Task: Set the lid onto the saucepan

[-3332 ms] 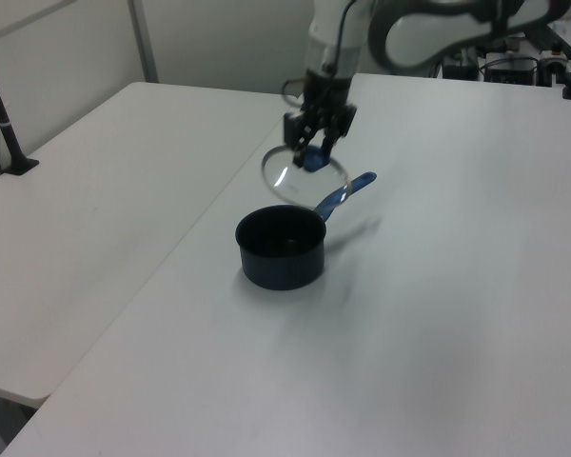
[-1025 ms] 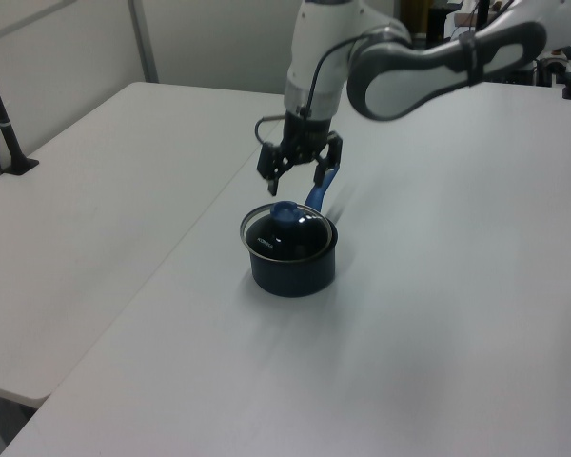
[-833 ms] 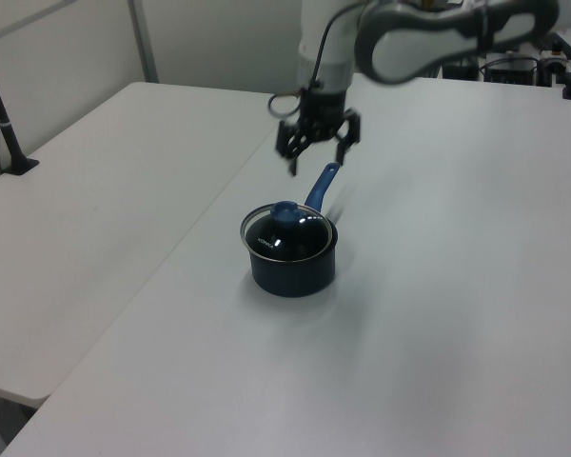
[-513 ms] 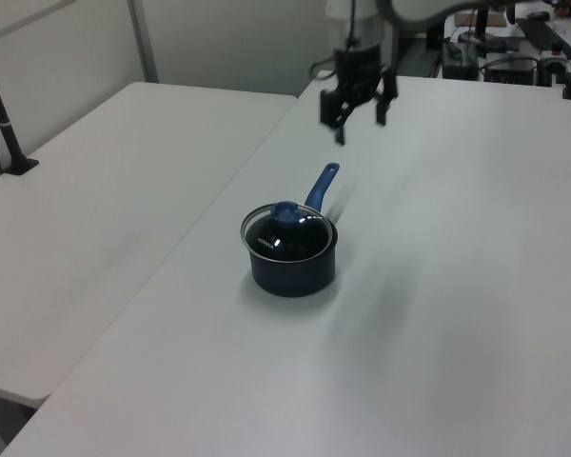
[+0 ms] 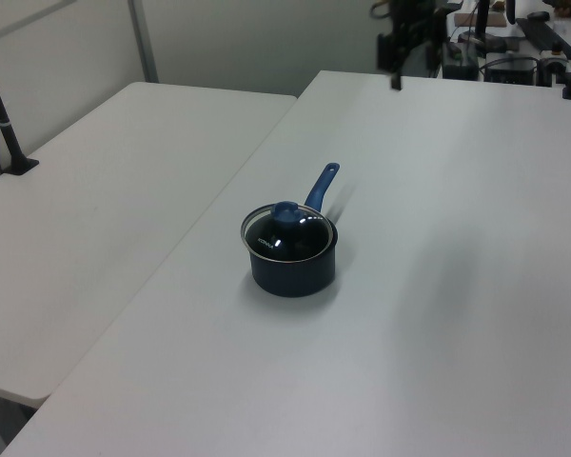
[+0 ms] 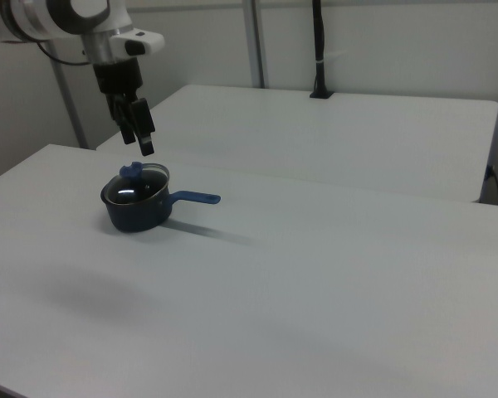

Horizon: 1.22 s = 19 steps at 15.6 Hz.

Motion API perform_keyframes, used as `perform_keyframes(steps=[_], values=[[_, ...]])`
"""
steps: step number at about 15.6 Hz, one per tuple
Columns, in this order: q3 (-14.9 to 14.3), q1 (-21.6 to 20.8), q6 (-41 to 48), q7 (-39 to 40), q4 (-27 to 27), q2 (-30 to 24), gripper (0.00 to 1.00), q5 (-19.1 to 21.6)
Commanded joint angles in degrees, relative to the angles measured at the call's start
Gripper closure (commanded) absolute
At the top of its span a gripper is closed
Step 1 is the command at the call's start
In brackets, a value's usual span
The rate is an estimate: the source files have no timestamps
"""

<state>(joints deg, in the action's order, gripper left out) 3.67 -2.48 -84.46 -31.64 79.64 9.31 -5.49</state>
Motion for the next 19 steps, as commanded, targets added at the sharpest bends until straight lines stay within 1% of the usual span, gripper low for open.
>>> perform_keyframes(steps=[1,3,5,6,8,10,12,19], values=[[-0.33,2.65,-1.06,9.90,11.31,-11.05,0.00,2.06],[-0.41,4.06,-2.63,14.39,15.27,-14.65,0.00,3.38],[-0.41,5.73,-6.49,19.48,19.57,-17.82,0.00,3.99],[-0.50,6.17,-8.25,22.73,20.98,-18.53,0.00,4.00],[-0.94,6.53,-9.49,26.79,21.17,-17.93,0.00,4.35],[-1.03,6.61,-11.95,28.11,21.00,-17.31,0.00,4.78],[-1.12,6.62,-12.66,31.27,20.82,-16.79,0.00,6.45],[-1.12,6.61,-12.40,31.28,20.56,-16.08,0.00,6.98]])
